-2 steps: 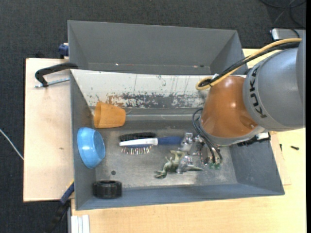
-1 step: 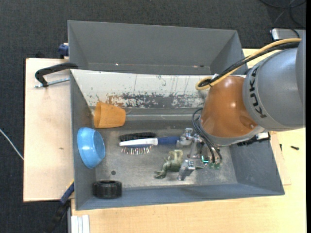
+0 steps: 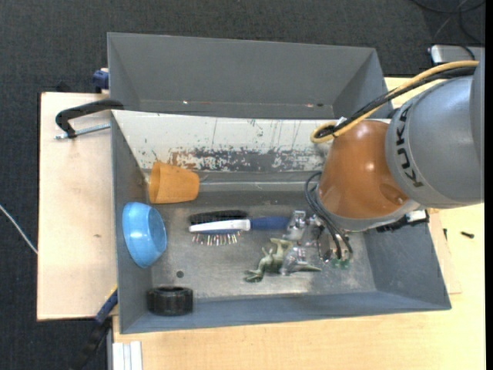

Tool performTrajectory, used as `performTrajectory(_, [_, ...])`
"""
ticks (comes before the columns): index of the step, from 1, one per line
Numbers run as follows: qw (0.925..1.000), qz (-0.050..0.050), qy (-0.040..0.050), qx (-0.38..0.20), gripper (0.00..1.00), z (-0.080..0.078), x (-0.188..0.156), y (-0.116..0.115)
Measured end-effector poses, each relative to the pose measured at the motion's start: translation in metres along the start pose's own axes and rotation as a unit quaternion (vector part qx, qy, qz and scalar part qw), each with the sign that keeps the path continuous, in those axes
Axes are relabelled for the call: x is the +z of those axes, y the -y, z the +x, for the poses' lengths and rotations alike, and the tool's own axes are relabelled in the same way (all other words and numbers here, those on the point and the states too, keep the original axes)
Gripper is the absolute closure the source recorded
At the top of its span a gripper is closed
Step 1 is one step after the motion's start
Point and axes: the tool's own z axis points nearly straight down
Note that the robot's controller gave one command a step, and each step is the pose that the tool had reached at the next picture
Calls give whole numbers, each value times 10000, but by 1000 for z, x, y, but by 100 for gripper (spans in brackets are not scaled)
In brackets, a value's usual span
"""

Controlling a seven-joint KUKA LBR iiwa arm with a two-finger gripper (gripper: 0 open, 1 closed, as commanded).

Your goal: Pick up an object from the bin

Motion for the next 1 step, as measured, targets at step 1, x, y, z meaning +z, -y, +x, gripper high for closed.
performTrajectory(1, [9998, -10, 91, -150, 100, -11, -220, 0])
